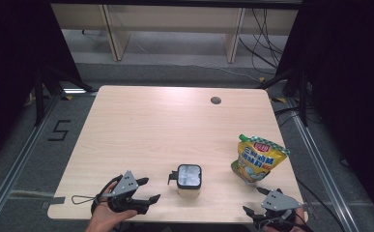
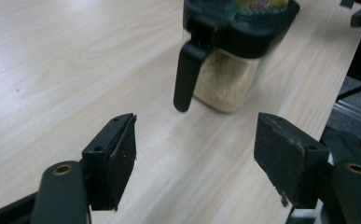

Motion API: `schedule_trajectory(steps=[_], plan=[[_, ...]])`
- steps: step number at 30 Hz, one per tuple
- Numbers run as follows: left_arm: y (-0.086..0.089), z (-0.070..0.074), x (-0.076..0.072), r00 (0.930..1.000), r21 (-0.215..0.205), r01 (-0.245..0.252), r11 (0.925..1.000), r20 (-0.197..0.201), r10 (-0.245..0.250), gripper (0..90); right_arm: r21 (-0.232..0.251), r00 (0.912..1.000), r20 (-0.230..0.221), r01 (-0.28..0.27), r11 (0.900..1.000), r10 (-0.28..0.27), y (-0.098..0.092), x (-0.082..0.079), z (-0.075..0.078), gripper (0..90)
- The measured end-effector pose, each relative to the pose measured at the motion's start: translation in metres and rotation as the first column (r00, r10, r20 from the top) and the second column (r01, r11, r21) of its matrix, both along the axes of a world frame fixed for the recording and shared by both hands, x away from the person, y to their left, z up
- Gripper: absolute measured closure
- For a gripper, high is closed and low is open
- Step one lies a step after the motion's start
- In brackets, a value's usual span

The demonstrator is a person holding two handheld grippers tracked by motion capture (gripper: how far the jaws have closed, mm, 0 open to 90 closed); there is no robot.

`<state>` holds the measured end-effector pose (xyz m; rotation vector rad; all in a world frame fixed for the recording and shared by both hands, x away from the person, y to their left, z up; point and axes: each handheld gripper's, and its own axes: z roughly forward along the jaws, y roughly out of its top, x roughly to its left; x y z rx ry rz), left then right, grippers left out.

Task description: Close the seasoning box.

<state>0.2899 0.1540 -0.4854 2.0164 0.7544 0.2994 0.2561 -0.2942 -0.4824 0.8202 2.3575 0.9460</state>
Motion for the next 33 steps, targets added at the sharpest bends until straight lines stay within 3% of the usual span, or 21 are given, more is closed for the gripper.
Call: schedule_trajectory(steps=[5, 7, 15, 18, 20, 21, 22, 23, 25, 31, 32, 33], plan=[[0.001, -0.006, -0.008, 1.0000, 0.026, 0.002, 0.9997, -0.001, -0.002, 27.6, 0.002, 0.9999, -0.010, -0.007, 1.000, 0.007, 0.000, 0.001, -0.002, 23.3], [0.000, -0.010, -0.010, 0.9996, 0.041, 0.024, 0.9989, 0.012, -0.025, 27.4, 0.004, 0.9998, -0.016, -0.008, 1.000, 0.008, 0.000, 0.001, -0.002, 23.1], [-0.006, -0.016, -0.022, 0.9992, 0.074, 0.032, 0.9968, -0.026, -0.030, 19.7, 0.017, 0.9988, -0.046, -0.015, 1.000, 0.015, 0.000, 0.002, -0.005, 21.1], [-0.007, -0.018, -0.022, 0.9992, 0.067, 0.033, 0.9972, -0.023, -0.032, 17.6, 0.019, 0.9987, -0.047, -0.017, 1.000, 0.018, -0.001, 0.002, -0.006, 20.6], [-0.004, -0.018, -0.018, 0.9989, 0.094, 0.046, 0.9945, -0.001, -0.046, 17.2, 0.030, 0.9976, -0.069, -0.003, 1.000, 0.005, 0.000, 0.002, -0.006, 20.6], [-0.005, -0.019, -0.019, 0.9997, 0.060, 0.013, 0.9981, -0.024, -0.011, 17.2, 0.030, 0.9976, -0.069, -0.003, 1.000, 0.005, 0.000, 0.002, -0.006, 20.6], [-0.003, -0.018, -0.018, 0.9996, 0.084, 0.017, 0.9963, -0.023, -0.015, 16.4, 0.021, 0.9979, -0.063, -0.008, 1.000, 0.009, -0.001, 0.003, -0.007, 20.6], [-0.004, -0.019, -0.019, 0.9993, 0.067, 0.002, 0.9977, -0.037, 0.000, 16.4, 0.021, 0.9979, -0.063, -0.008, 1.000, 0.009, -0.001, 0.003, -0.007, 20.6], [-0.002, -0.018, -0.018, 0.9995, 0.095, 0.009, 0.9954, -0.032, -0.006, 16.4, 0.022, 0.9975, -0.070, -0.009, 1.000, 0.011, -0.002, 0.004, -0.008, 20.6], [-0.003, -0.019, -0.017, 0.9994, 0.096, 0.023, 0.9951, -0.027, -0.021, 16.4, 0.016, 0.9977, -0.067, -0.007, 1.000, 0.008, -0.003, 0.004, -0.008, 20.6], [-0.004, -0.020, -0.017, 0.9990, 0.082, 0.005, 0.9966, -0.045, -0.001, 16.4, 0.025, 0.9971, -0.076, -0.002, 1.000, 0.004, -0.003, 0.004, -0.009, 20.6], [-0.002, -0.019, -0.016, 0.9991, 0.109, 0.004, 0.9940, -0.043, 0.000, 16.4, 0.025, 0.9971, -0.076, -0.002, 1.000, 0.004, -0.003, 0.004, -0.009, 20.6]])
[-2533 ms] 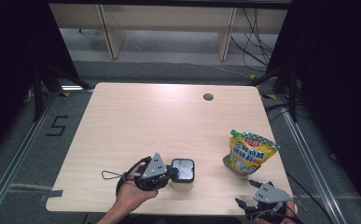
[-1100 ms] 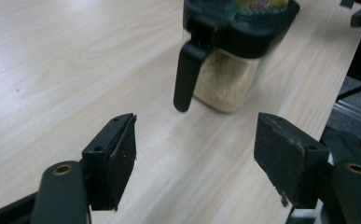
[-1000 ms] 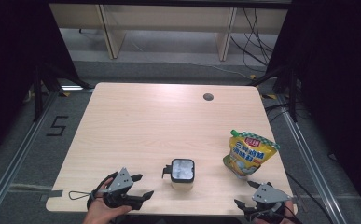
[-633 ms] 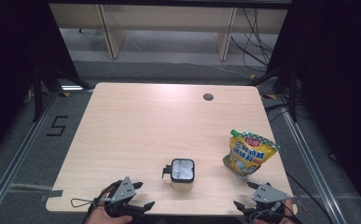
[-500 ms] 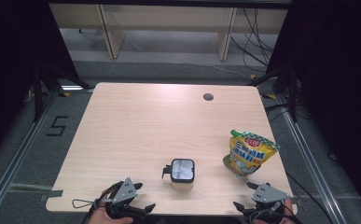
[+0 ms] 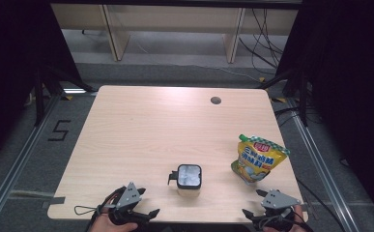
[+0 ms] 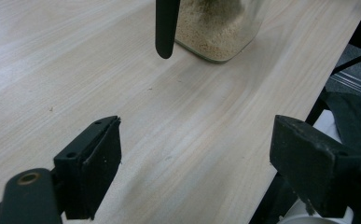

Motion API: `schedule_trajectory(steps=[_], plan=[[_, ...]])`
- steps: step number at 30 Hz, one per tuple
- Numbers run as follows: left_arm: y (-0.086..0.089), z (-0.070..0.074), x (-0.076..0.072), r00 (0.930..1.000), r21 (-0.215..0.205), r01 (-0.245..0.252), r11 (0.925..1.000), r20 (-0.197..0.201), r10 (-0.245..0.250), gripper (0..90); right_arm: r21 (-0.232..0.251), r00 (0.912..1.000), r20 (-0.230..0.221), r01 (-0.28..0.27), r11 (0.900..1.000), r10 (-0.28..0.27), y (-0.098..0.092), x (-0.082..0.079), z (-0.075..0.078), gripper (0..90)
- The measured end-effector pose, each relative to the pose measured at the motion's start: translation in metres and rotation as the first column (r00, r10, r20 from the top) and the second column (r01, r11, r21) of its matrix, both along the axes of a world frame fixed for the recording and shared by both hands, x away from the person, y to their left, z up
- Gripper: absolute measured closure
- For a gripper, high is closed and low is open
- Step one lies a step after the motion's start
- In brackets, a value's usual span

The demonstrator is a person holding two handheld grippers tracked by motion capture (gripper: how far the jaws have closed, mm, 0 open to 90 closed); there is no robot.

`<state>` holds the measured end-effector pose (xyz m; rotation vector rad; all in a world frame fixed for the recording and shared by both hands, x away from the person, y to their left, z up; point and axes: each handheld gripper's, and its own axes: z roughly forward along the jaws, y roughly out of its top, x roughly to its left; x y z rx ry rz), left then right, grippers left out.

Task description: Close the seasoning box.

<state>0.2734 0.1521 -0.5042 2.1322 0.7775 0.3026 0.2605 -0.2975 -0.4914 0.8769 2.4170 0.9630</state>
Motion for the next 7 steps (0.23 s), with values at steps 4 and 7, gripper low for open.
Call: schedule_trajectory(steps=[4, 7], plan=[[0.0010, -0.0015, 0.0013, 0.9999, -0.002, -0.016, 0.9999, -0.001, 0.016, 16.4, -0.002, 1.0000, -0.001, -0.002, 1.000, 0.002, -0.0005, 0.0009, -0.0015, 20.6], [0.0032, -0.0024, 0.0047, 0.9996, 0.000, -0.026, 0.9997, -0.008, 0.026, 16.4, -0.009, 1.0000, -0.001, -0.002, 1.000, 0.002, -0.0018, 0.0013, -0.0015, 20.6]])
